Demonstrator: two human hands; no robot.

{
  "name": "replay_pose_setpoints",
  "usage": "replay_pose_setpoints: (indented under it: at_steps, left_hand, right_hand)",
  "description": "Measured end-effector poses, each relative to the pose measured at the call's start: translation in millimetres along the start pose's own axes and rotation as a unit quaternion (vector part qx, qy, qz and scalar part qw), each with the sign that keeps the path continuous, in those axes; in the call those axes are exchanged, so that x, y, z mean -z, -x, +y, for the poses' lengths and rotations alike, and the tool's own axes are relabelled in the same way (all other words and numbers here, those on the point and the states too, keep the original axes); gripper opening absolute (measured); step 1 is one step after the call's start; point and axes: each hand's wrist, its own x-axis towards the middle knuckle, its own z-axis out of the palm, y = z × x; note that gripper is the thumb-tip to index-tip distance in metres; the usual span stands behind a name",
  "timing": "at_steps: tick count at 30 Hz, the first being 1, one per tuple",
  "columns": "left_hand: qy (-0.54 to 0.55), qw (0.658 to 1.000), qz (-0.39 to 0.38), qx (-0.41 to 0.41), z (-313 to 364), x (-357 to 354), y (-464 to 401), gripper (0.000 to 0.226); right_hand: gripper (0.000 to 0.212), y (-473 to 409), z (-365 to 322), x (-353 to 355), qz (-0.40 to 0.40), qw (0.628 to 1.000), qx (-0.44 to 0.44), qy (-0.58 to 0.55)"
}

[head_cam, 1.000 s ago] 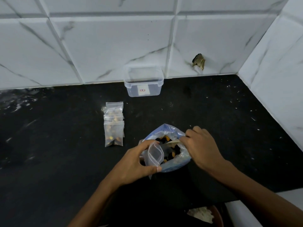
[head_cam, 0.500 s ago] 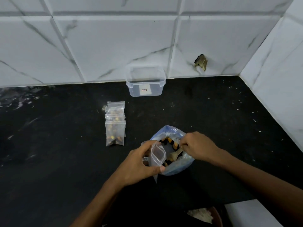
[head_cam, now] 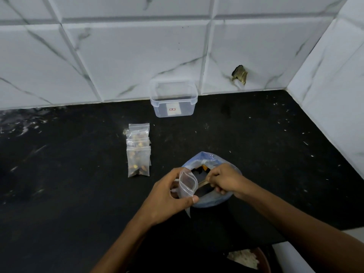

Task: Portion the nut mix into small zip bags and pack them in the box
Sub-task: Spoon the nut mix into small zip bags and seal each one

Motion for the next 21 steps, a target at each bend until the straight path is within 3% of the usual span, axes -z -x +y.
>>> replay_pose_setpoints:
  at_steps: [5,13,21]
  left_hand:
    - [0.004,1.0,0.019,-0.003,7.0,0.5,-2.8,0.055]
    - [-0.006,0.999,0.04,0.005,7.6,-3.2,-4.8,0.055]
    - [-0.094,0.991,0.099,-0.013,23.4,-1.2,-22.1,0.056]
  right_hand:
    - [0.018,5.3,-4.6,19.6,0.046,0.999,0.009,-0.003]
    - [0.016,22.2,-4.4,54.2,0.05,0.995,0.005,-0.092]
    - [0.016,55.2,-21.9,89.4,0.08,0.985,0.051,-0.143]
